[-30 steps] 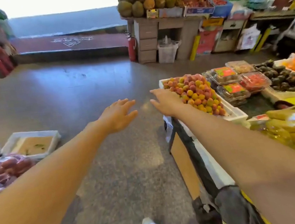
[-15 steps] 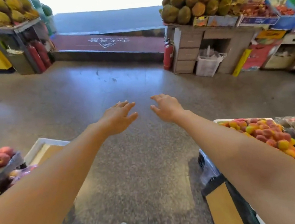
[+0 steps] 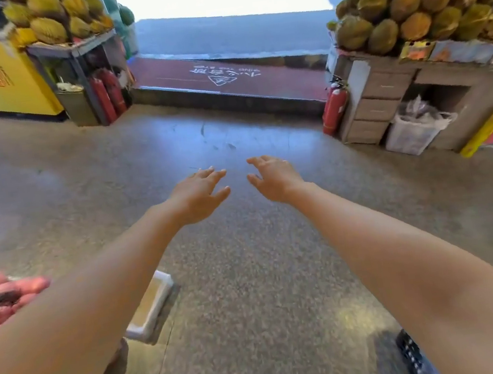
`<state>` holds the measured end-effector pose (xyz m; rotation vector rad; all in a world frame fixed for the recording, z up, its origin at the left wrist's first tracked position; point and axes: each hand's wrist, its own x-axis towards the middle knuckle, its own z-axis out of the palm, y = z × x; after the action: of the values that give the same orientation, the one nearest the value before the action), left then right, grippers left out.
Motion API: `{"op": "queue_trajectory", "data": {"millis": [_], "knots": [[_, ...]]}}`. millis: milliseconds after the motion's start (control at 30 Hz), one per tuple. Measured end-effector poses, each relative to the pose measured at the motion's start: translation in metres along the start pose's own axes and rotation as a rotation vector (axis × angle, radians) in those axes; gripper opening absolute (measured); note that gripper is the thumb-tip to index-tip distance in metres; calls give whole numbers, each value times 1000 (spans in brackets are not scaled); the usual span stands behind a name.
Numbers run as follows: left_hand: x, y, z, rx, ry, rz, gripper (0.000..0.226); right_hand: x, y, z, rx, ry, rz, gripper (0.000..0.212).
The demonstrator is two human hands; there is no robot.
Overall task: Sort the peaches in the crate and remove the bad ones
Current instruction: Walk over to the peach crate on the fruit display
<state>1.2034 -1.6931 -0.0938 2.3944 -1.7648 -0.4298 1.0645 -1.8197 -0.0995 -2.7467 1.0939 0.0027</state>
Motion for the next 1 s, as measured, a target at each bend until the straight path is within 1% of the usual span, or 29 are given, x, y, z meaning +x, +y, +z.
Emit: {"op": "queue_trajectory", "data": {"millis": [200,300,500,733,800,1000], "knots": [[101,-76,-24,-22,37,-91,58,141,-16,2,8,-15,-104,50],[144,-113,-36,-39,35,-152,58,211,-27,3,7,-48,-173,50],[192,-199,-71,-77,86,-311,58,332,-85,4,-10,-84,-333,50],[191,-318,-100,-79,170,-498,56,425,-197,21,15,-93,-537,48],[180,-349,-106,-70,207,-543,55,440,-232,28,33,-101,-594,47],[128,-425,-110,-108,248,-729,53,468,-340,50,56,-147,-795,47]]}}
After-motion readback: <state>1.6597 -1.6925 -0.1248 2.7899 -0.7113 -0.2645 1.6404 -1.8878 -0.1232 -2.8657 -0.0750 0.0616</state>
